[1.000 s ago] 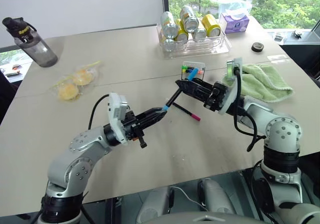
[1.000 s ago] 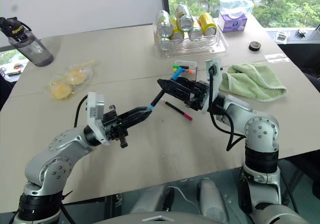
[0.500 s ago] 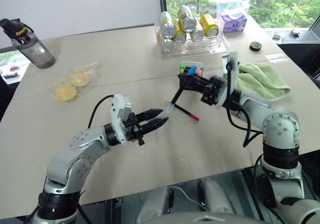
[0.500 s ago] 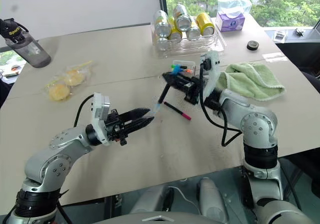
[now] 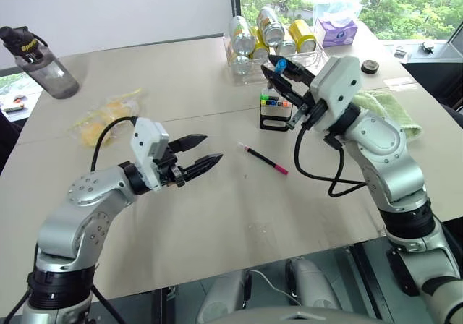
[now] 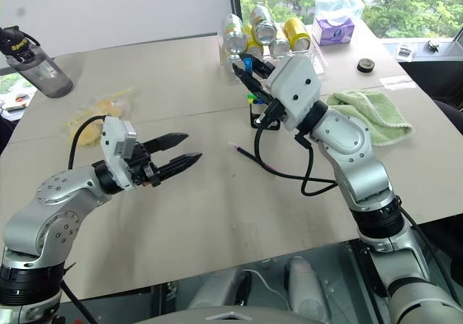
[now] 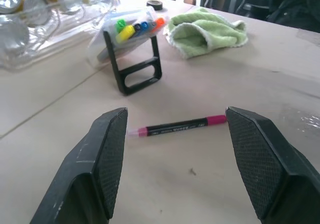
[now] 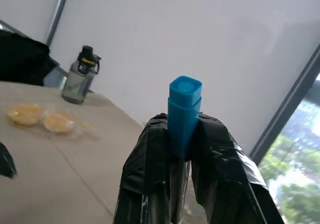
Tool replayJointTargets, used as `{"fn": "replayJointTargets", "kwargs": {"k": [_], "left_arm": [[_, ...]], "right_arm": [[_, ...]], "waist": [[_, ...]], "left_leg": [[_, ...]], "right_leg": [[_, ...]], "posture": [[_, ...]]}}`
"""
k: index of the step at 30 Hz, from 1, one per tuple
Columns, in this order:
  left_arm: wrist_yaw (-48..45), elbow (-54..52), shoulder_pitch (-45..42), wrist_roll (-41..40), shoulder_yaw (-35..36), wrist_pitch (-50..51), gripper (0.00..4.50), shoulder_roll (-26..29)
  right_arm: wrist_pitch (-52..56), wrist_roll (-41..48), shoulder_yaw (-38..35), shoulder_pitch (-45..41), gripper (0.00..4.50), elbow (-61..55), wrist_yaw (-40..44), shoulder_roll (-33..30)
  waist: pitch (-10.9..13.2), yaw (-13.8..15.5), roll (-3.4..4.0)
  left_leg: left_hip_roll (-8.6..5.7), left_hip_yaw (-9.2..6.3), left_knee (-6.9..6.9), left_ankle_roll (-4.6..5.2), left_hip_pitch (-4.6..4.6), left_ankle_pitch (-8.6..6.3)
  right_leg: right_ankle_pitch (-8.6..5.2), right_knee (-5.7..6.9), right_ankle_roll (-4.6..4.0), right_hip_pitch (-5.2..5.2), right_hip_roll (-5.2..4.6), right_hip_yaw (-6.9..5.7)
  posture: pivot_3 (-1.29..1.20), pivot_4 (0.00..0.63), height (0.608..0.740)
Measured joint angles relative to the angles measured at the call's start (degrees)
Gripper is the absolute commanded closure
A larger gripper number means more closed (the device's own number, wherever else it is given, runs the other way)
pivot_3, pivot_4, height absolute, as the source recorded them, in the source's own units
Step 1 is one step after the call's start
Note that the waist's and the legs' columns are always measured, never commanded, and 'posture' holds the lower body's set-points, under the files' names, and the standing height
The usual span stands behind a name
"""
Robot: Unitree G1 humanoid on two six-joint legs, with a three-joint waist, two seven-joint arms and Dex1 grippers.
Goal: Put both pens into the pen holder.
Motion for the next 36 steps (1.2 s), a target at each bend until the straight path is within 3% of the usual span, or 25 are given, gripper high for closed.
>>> {"fn": "replayJointTargets", "kwargs": {"k": [6,9,16,17,24,33,36], "left_arm": [[3.19,-2.11,-1.01,0.90,-0.47,2.96,1.31,1.48],[4.62,-2.70,-1.19,3.23,-1.23,5.00,1.31,4.54],[7.13,-3.71,-3.00,2.43,-0.94,7.93,1.31,4.25],[7.28,-3.89,-3.00,2.41,-0.94,8.08,1.23,4.18],[8.22,-5.26,-4.20,0.31,-0.32,8.76,1.23,2.84],[9.12,-5.47,-3.99,0.22,-0.32,8.96,1.23,2.40],[8.98,-5.46,-2.92,0.33,-0.32,8.84,1.23,2.40]], "right_arm": [[-9.21,-7.58,2.07,0.25,4.36,8.97,0.11,1.43],[-11.39,-8.80,1.95,0.32,4.36,11.18,0.33,1.84],[-12.58,-8.95,1.60,0.34,4.36,13.29,0.73,3.44],[-12.58,-8.99,1.52,0.34,3.36,14.03,0.73,3.59],[-12.50,-9.41,-0.18,-1.04,0.07,18.46,0.29,5.02],[-13.24,-9.75,-1.80,-1.82,0.03,19.93,-0.37,6.84],[-8.99,-5.26,-2.07,-0.89,0.03,16.42,3.40,6.94]], "waist": [[0.02,-0.08,-0.03],[0.04,-0.05,-0.02],[0.04,-0.09,-0.03],[0.04,-0.08,-0.03],[0.05,-0.07,-0.04],[0.05,-0.10,-0.04],[0.05,-0.10,-0.04]], "left_leg": [[0.00,0.03,-0.02,0.00,0.00,0.00],[0.00,0.03,-0.03,0.00,0.00,0.00],[0.00,0.02,-0.03,0.00,0.01,0.00],[0.00,0.02,-0.03,0.00,0.01,0.00],[0.00,0.03,-0.02,0.00,0.00,0.00],[0.00,0.03,-0.03,0.00,0.01,0.00],[0.01,0.01,-0.03,0.00,0.00,0.00]], "right_leg": [[0.00,0.01,0.00,-0.02,0.02,0.04],[0.00,0.00,0.00,-0.02,0.03,0.05],[0.00,0.00,0.00,-0.02,0.03,0.05],[0.00,0.00,0.00,-0.02,0.03,0.05],[0.00,0.01,0.00,-0.02,0.03,0.05],[0.00,0.01,0.00,-0.02,0.04,0.06],[0.00,0.00,-0.01,-0.02,0.03,0.05]], "posture": [[0.00,0.150,0.739],[0.00,0.150,0.739],[0.00,0.150,0.739],[0.00,0.150,0.739],[0.00,0.150,0.739],[0.00,0.150,0.739],[0.00,0.150,0.739]]}}
